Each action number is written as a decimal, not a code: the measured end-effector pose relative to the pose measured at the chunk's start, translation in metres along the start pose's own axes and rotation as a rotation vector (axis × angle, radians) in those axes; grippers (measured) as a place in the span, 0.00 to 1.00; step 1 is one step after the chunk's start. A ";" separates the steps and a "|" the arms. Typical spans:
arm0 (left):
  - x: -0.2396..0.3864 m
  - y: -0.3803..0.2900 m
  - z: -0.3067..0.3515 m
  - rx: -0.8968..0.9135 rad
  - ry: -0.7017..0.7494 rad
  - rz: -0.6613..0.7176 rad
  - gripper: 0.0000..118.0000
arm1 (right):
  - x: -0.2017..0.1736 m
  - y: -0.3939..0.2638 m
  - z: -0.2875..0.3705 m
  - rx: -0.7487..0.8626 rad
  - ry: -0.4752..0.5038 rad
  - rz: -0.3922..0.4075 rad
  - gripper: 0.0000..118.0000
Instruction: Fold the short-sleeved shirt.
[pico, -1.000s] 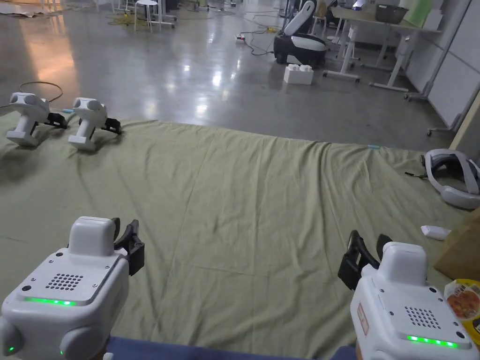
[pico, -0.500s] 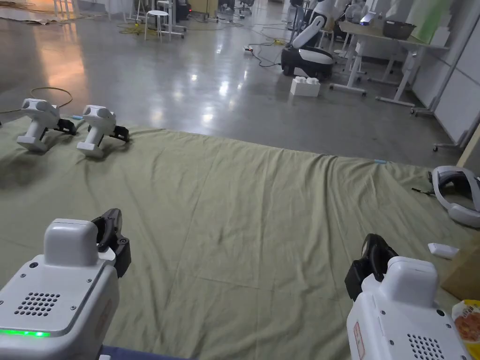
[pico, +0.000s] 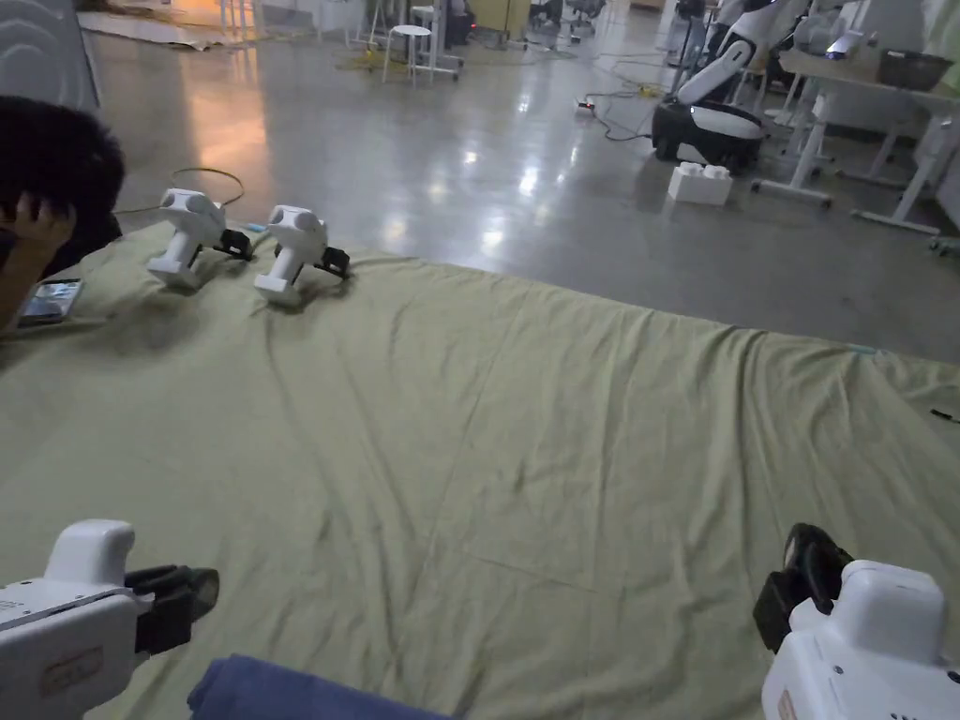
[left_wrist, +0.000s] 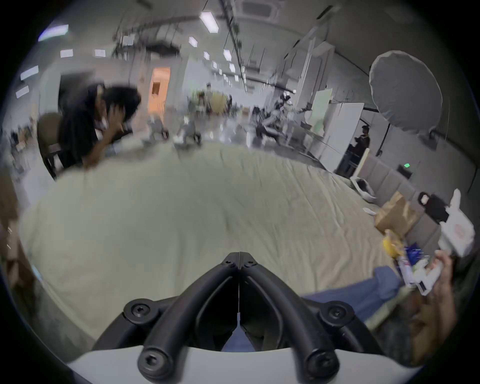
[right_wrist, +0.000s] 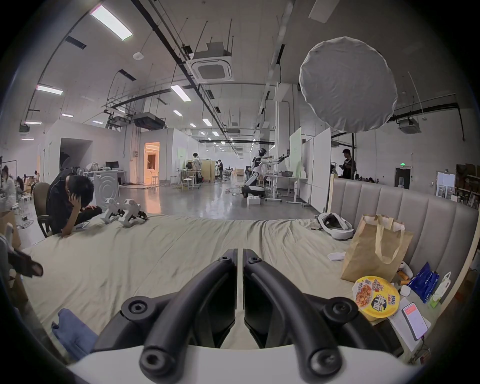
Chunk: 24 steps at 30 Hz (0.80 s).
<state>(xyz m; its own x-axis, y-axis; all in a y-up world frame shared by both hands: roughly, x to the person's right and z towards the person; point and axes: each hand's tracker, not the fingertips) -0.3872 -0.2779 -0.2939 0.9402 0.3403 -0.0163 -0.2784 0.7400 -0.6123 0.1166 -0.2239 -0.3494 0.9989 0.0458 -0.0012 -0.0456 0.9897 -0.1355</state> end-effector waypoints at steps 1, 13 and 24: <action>-0.007 -0.004 -0.002 -0.063 -0.020 0.014 0.02 | -0.001 -0.001 -0.002 -0.015 0.007 -0.003 0.05; -0.091 -0.038 -0.067 -0.484 -0.281 0.327 0.60 | -0.011 -0.016 -0.012 -0.098 0.031 0.030 0.05; -0.085 -0.056 -0.095 -0.490 -0.506 0.497 0.59 | -0.013 -0.022 -0.009 -0.131 0.031 0.037 0.05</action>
<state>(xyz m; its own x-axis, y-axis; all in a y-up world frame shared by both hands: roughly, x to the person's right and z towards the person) -0.4331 -0.4033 -0.3337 0.4984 0.8623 -0.0899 -0.4084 0.1421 -0.9017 0.1050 -0.2477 -0.3551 0.9964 0.0756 -0.0385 -0.0831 0.9612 -0.2629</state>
